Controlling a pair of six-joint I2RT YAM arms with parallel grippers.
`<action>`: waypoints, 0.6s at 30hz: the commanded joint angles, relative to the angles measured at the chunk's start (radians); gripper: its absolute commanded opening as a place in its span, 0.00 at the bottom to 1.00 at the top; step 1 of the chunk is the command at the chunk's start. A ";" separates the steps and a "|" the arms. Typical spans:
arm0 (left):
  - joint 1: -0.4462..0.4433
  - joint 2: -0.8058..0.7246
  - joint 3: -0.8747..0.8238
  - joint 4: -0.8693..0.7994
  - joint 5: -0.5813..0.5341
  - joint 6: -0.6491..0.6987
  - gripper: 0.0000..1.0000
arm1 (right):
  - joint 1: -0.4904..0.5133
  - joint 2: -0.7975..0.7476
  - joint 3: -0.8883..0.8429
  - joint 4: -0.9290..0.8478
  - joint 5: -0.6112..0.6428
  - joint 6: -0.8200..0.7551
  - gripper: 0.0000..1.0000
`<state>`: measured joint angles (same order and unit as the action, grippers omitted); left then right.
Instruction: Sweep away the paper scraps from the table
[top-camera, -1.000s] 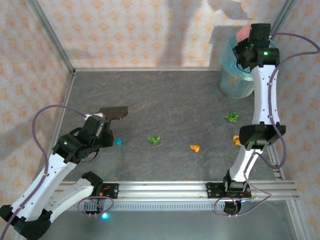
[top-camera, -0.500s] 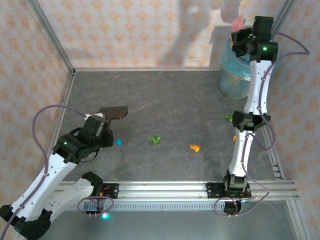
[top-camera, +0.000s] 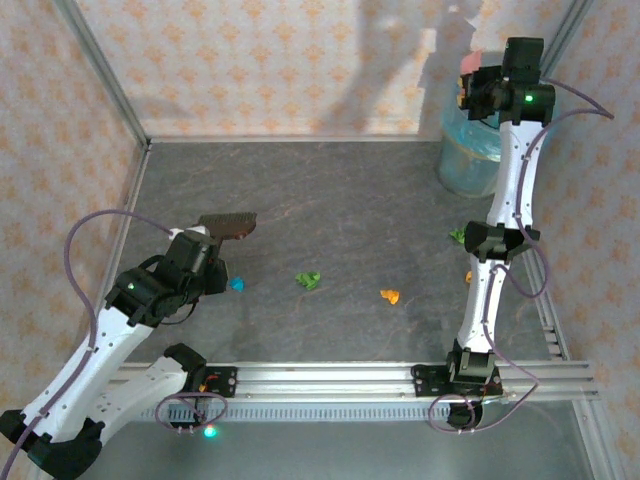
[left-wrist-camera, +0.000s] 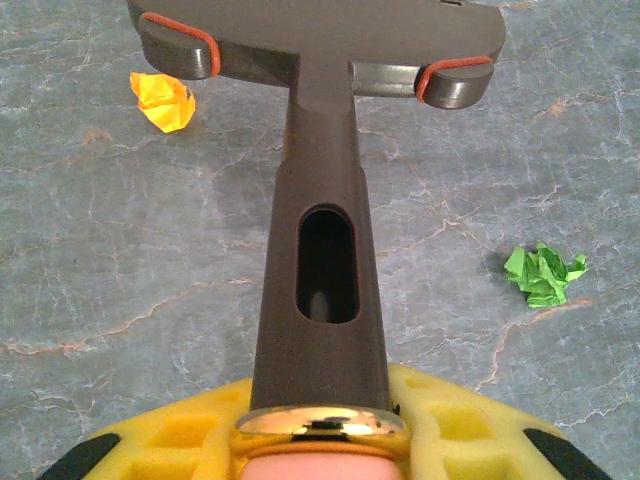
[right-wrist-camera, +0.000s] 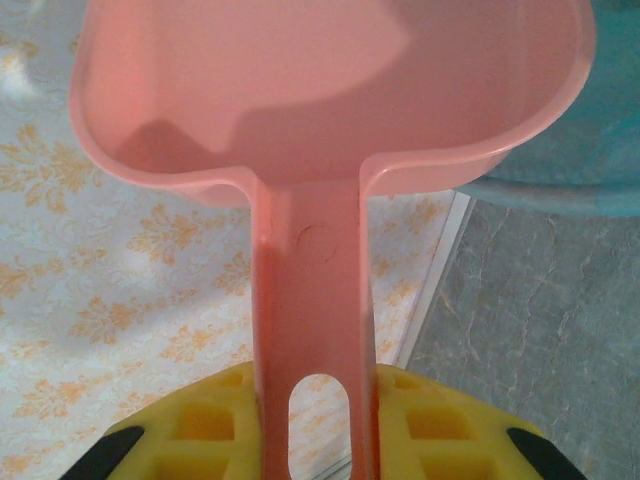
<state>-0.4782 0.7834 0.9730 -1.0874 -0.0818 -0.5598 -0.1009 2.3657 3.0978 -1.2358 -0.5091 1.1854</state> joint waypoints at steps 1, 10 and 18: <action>-0.011 -0.007 -0.008 0.029 -0.015 -0.013 0.00 | -0.003 -0.038 0.045 -0.001 -0.028 0.033 0.00; -0.011 -0.010 -0.008 0.028 -0.019 -0.014 0.00 | -0.003 -0.138 0.048 -0.068 0.110 -0.102 0.00; -0.012 -0.009 -0.006 0.023 -0.034 -0.021 0.00 | 0.044 -0.232 0.060 -0.093 0.099 -0.288 0.00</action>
<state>-0.4782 0.7834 0.9730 -1.0874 -0.0826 -0.5602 -0.0925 2.2005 3.1020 -1.3190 -0.4332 1.0214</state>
